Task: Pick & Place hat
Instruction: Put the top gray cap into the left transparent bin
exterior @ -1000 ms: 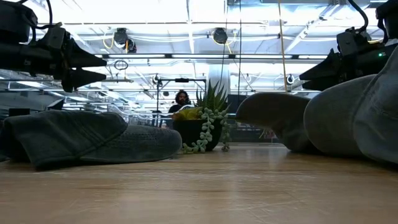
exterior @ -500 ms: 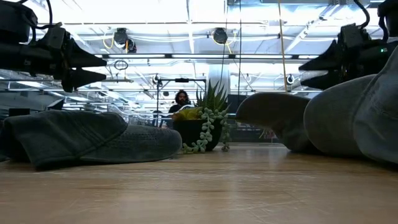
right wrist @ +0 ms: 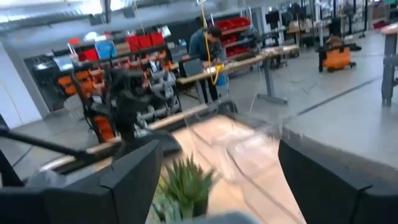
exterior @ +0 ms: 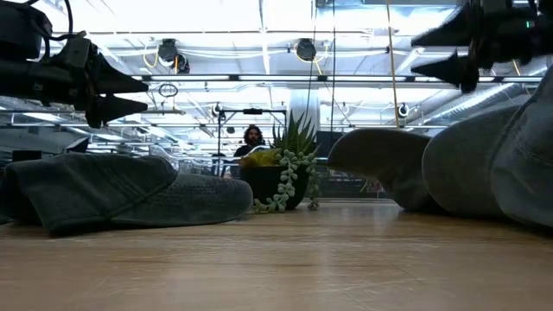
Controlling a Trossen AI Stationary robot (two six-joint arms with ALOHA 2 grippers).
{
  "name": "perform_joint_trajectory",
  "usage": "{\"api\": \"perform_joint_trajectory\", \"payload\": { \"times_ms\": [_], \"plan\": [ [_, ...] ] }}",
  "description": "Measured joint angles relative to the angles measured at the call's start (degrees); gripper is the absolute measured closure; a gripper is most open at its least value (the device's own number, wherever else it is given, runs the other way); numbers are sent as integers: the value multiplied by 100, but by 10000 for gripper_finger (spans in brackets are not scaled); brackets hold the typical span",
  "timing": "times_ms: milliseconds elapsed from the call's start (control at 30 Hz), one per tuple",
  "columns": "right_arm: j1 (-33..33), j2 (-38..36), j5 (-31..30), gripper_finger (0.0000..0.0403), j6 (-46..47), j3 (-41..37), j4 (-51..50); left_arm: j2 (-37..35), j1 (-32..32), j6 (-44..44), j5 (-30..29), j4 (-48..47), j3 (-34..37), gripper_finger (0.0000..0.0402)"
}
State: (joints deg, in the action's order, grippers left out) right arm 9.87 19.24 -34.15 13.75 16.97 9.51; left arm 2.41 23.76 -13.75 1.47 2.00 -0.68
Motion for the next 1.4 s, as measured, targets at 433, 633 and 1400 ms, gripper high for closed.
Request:
{"api": "perform_joint_trajectory", "payload": {
  "times_ms": [433,633,1400],
  "plan": [
    [0,640,-9,90,-423,1813,-1441,-1,1,1,-1,-4,2,96],
    [0,1121,-12,90,-366,2946,-2720,0,-1,1,0,-7,0,96],
    [0,3557,-283,90,707,6576,-6357,0,-1,1,0,-7,1,96]
  ]
}}
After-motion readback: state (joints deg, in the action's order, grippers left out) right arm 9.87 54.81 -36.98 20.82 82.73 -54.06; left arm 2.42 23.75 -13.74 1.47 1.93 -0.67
